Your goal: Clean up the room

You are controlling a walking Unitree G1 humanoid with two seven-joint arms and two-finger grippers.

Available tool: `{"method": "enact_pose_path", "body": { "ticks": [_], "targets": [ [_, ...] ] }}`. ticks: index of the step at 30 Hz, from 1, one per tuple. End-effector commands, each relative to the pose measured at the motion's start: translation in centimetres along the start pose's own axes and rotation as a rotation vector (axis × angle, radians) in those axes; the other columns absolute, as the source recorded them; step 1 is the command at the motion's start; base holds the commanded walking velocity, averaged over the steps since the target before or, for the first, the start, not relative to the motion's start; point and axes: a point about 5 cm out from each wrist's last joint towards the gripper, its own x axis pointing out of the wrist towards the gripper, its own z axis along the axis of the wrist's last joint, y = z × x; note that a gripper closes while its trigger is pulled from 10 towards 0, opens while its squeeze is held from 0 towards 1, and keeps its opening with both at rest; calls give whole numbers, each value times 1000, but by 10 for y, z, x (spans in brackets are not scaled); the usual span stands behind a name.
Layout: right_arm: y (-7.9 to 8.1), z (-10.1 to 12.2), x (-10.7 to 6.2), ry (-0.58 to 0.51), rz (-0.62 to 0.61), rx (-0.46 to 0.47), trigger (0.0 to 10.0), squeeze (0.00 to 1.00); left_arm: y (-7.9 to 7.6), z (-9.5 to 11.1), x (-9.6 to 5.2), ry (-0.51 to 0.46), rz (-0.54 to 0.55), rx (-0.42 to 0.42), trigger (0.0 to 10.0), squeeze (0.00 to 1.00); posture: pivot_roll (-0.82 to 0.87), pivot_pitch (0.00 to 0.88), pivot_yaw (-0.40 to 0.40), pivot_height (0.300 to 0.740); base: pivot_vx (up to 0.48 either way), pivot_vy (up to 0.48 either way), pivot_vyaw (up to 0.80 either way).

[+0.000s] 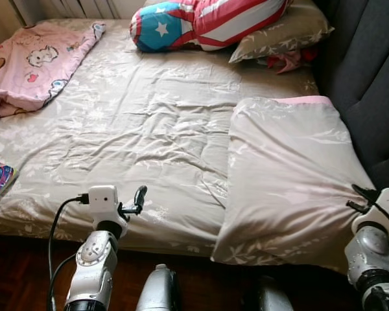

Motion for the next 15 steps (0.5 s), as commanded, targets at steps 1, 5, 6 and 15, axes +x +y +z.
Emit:
{"method": "enact_pose_path", "body": {
  "ticks": [1, 5, 6, 15],
  "targets": [
    [-22, 12, 5, -67, -96, 18, 0, 0, 2, -5, -3, 12, 2, 4, 10000, 0, -31, 142, 29, 662, 0, 0, 0],
    [-14, 1, 1, -18, -45, -16, 4588, 0, 3, -6, -3, 11, 4, 4, 10000, 0, -33, 145, 29, 662, 0, 0, 0],
    [-14, 1, 1, -18, -45, -16, 4588, 0, 3, -6, -3, 11, 4, 4, 10000, 0, -33, 145, 29, 662, 0, 0, 0],
    [20, -28, -16, 77, 206, -12, 10000, 1000, 5, -10, -4, 18, 23, -11, 10000, 0, -30, 151, 24, 662, 0, 0, 0]
  ]
}}
